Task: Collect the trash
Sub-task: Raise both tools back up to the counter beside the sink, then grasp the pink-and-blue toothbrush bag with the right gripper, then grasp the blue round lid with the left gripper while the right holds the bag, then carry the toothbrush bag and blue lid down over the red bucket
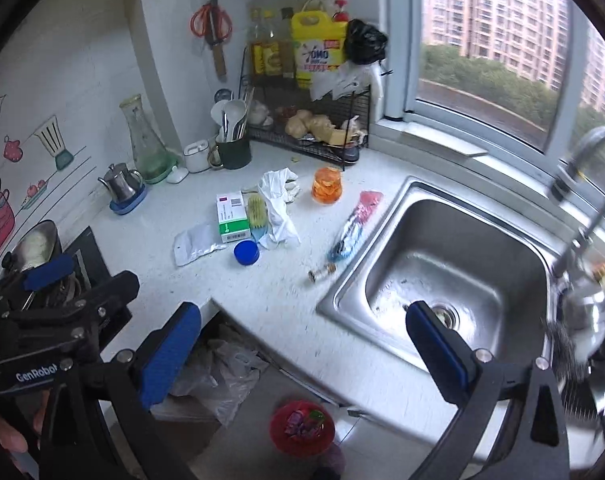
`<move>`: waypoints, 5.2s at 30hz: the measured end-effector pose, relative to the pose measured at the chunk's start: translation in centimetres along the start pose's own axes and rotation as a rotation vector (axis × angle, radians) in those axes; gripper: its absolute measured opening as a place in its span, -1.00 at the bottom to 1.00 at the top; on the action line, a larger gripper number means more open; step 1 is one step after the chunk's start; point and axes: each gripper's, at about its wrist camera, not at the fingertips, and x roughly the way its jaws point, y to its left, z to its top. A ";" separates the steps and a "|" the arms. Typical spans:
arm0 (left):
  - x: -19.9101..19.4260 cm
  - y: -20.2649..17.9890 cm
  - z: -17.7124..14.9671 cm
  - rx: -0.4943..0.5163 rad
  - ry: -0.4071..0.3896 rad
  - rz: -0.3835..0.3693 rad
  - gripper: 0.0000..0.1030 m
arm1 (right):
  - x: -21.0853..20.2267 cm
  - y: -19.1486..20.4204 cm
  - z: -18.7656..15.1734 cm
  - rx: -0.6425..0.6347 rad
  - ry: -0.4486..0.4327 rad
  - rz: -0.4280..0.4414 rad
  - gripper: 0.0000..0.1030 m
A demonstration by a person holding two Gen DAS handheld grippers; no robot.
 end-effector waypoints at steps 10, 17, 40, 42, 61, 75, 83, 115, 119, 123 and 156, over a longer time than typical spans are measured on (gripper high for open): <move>8.2 -2.2 2.5 -0.093 0.108 0.058 0.99 | 7.7 -4.2 4.6 -0.050 0.111 0.051 0.99; 13.2 -2.7 3.3 -0.125 0.180 0.096 0.99 | 13.1 -6.3 6.1 -0.038 0.197 0.063 0.99; 22.9 0.1 2.4 -0.184 0.281 0.114 0.99 | 28.1 -8.8 8.0 0.012 0.409 0.034 0.52; 23.4 0.3 2.5 -0.184 0.286 0.110 0.99 | 28.8 -9.0 7.7 0.013 0.425 0.033 0.43; 28.8 1.7 3.8 -0.153 0.324 0.127 0.99 | 29.8 -7.5 7.6 -0.126 0.399 0.052 -0.71; 30.6 1.0 3.8 -0.128 0.341 0.138 0.54 | 26.2 -9.4 7.2 -0.109 0.357 0.071 -0.73; 29.2 -0.2 3.6 -0.120 0.311 0.138 -0.17 | 24.1 -9.3 6.7 -0.102 0.331 0.080 -0.73; -2.8 2.3 -16.7 -0.001 0.161 -0.065 -0.17 | -2.2 3.0 -14.7 -0.021 0.231 0.023 -0.73; -5.0 3.3 -19.7 0.021 0.186 -0.084 -0.17 | -4.1 4.9 -17.7 0.008 0.242 0.020 -0.73; -5.9 4.1 -21.3 0.021 0.211 -0.098 -0.17 | -5.2 6.0 -18.9 0.023 0.258 0.009 -0.73; 24.5 2.3 -42.7 -0.048 0.424 -0.020 -0.17 | 27.1 2.7 -39.7 -0.076 0.558 0.134 -0.73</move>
